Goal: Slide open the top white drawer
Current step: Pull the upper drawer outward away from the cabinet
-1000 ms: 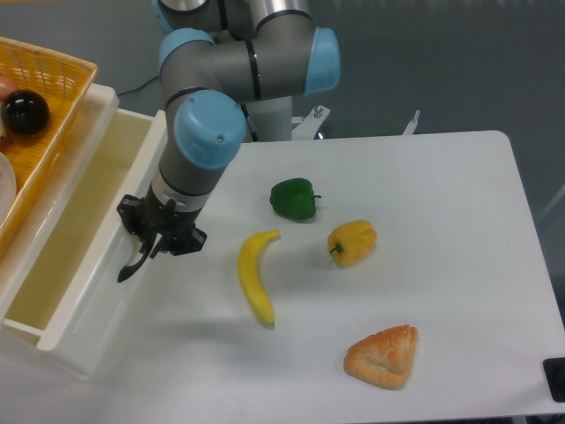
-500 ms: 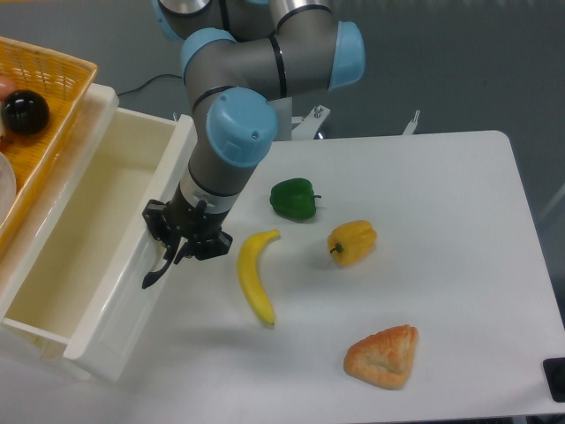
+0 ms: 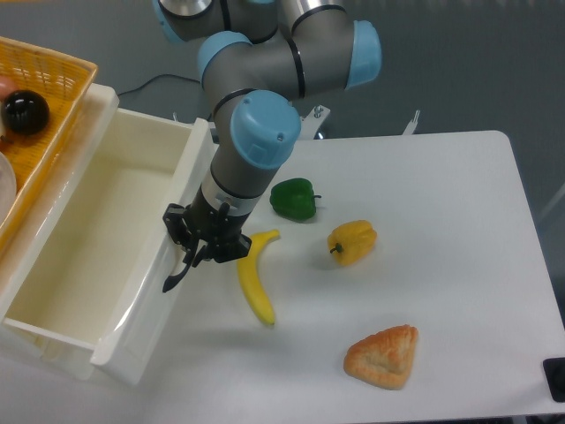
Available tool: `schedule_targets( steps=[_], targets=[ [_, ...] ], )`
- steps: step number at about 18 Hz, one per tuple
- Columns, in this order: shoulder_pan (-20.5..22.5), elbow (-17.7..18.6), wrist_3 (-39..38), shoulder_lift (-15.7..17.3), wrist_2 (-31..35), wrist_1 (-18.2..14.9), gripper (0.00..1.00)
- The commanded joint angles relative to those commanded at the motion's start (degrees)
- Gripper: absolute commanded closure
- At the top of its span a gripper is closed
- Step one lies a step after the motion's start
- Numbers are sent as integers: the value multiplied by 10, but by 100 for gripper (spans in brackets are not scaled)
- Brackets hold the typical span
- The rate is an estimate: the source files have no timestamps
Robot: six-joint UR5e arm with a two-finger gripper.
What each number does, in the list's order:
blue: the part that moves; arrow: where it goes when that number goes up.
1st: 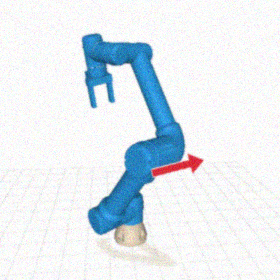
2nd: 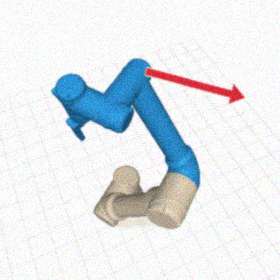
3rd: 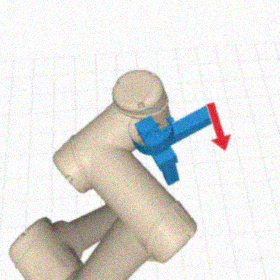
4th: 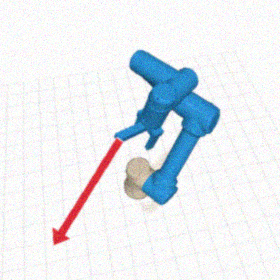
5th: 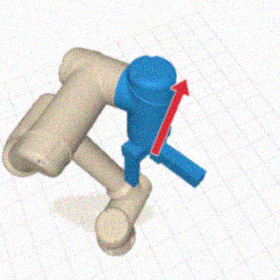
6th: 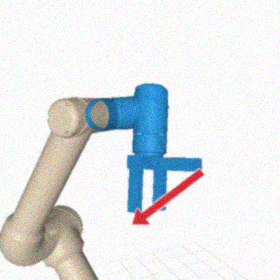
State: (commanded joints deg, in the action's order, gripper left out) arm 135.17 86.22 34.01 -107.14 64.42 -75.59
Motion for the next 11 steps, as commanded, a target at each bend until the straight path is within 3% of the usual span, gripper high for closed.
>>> schedule_targets(
  steps=[11],
  targets=[
    [21, -2, 11, 2, 0, -1, 79]
  ],
)
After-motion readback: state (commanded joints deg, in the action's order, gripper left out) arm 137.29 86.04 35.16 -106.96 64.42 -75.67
